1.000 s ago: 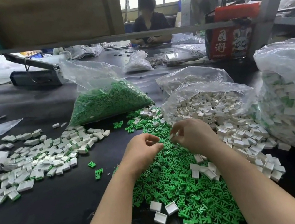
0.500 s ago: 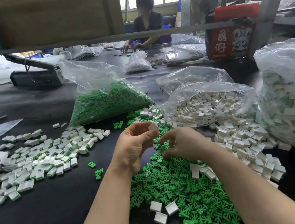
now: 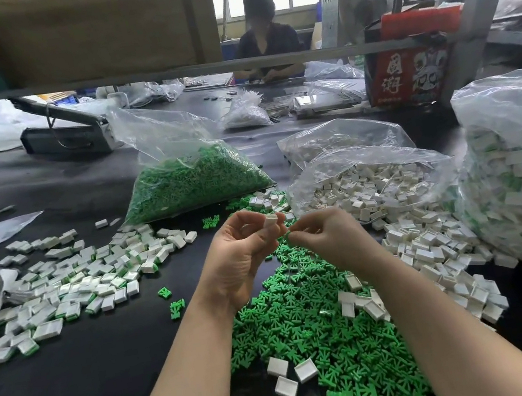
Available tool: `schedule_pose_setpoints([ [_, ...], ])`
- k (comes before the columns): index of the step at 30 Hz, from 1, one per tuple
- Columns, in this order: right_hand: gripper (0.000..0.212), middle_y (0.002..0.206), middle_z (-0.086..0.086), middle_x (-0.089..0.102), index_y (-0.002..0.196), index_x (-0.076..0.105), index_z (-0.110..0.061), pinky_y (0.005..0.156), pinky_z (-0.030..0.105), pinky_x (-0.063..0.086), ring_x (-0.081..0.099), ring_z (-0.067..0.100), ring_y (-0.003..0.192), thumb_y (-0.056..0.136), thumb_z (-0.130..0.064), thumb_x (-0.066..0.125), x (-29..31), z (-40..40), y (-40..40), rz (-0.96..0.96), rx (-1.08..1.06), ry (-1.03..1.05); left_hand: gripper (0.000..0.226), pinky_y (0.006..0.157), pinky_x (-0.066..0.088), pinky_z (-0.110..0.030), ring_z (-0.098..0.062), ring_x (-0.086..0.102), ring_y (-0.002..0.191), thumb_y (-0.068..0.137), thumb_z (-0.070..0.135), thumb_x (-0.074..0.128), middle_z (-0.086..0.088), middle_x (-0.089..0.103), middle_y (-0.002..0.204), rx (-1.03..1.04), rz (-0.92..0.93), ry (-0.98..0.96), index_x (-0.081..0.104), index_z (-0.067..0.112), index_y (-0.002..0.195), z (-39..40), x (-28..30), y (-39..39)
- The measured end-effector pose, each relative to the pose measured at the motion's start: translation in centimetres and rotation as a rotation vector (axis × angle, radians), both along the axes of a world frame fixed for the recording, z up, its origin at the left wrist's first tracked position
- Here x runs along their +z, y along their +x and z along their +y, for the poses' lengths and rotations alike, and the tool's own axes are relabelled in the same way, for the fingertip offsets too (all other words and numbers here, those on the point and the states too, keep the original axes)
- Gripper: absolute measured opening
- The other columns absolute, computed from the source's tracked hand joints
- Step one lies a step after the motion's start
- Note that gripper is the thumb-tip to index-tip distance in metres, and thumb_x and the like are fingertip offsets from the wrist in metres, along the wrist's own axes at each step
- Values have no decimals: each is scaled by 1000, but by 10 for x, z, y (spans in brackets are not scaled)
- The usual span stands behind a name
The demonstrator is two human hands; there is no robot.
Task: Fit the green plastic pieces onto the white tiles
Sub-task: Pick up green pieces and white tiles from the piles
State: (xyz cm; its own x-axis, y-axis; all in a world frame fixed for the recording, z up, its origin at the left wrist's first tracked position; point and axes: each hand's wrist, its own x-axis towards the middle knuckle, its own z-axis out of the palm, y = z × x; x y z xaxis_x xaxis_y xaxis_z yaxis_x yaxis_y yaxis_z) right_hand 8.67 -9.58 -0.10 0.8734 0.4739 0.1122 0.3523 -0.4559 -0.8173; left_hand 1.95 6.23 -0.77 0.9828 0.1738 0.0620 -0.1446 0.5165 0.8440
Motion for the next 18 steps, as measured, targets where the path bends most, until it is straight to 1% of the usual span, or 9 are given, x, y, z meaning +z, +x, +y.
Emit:
schedule_pose_setpoints([
  [1, 13, 84, 4, 73, 99, 76, -16, 56, 20, 47, 58, 9, 62, 89, -22, 70, 2, -1, 0, 59, 1, 77, 25, 63, 56, -20, -19, 73, 79, 65, 3, 72, -14, 75, 96, 13, 3, 2, 58, 12, 84, 0, 0, 0],
  [2, 13, 85, 6, 74, 99, 75, -13, 56, 19, 47, 59, 9, 64, 90, -18, 69, 3, -1, 0, 109, 2, 151, 25, 63, 57, -21, -19, 73, 79, 65, 4, 72, -14, 75, 95, 23, 5, 4, 58, 11, 85, 0, 0, 1],
  [4, 11, 80, 5, 73, 99, 75, -9, 51, 13, 44, 59, 1, 58, 90, -9, 67, 5, -3, 0, 197, 10, 298, 26, 64, 57, -21, -18, 73, 80, 66, 5, 72, -14, 75, 93, 36, 6, 8, 59, 11, 88, 1, -1, 2],
  [5, 11, 77, 3, 72, 98, 74, -7, 49, 12, 43, 59, -1, 56, 89, -6, 67, 7, -3, 0, 237, 16, 359, 27, 64, 57, -21, -18, 73, 79, 67, 5, 72, -14, 75, 92, 43, 6, 7, 59, 10, 89, 1, -1, 2],
  [7, 10, 74, 2, 71, 94, 73, -7, 49, 16, 41, 57, 2, 55, 88, -3, 66, 8, -5, 1, 297, 30, 438, 27, 64, 57, -22, -18, 73, 78, 66, 5, 72, -14, 75, 91, 55, 10, -1, 59, 10, 89, 0, -1, 2],
  [10, 7, 73, 4, 70, 91, 71, -8, 50, 20, 37, 51, 8, 57, 88, -4, 66, 10, -4, 1, 348, 21, 515, 29, 63, 57, -21, -17, 73, 77, 65, 7, 73, -14, 75, 90, 86, 27, 30, 58, 11, 90, -1, 0, 3],
  [14, 4, 72, 5, 69, 90, 70, -5, 51, 22, 35, 49, 9, 56, 86, -6, 68, 15, -3, 0, 418, 25, 572, 33, 61, 56, -21, -18, 73, 76, 66, 10, 74, -13, 75, 89, 122, 25, 71, 56, 10, 94, -4, 1, 3],
  [18, 3, 73, 7, 67, 88, 68, -3, 54, 24, 33, 48, 10, 56, 86, -5, 68, 18, -3, -4, 429, 42, 578, 36, 64, 56, -22, -17, 73, 77, 64, 15, 78, -10, 76, 87, 155, -9, 113, 58, 11, 94, -8, 4, 2],
])
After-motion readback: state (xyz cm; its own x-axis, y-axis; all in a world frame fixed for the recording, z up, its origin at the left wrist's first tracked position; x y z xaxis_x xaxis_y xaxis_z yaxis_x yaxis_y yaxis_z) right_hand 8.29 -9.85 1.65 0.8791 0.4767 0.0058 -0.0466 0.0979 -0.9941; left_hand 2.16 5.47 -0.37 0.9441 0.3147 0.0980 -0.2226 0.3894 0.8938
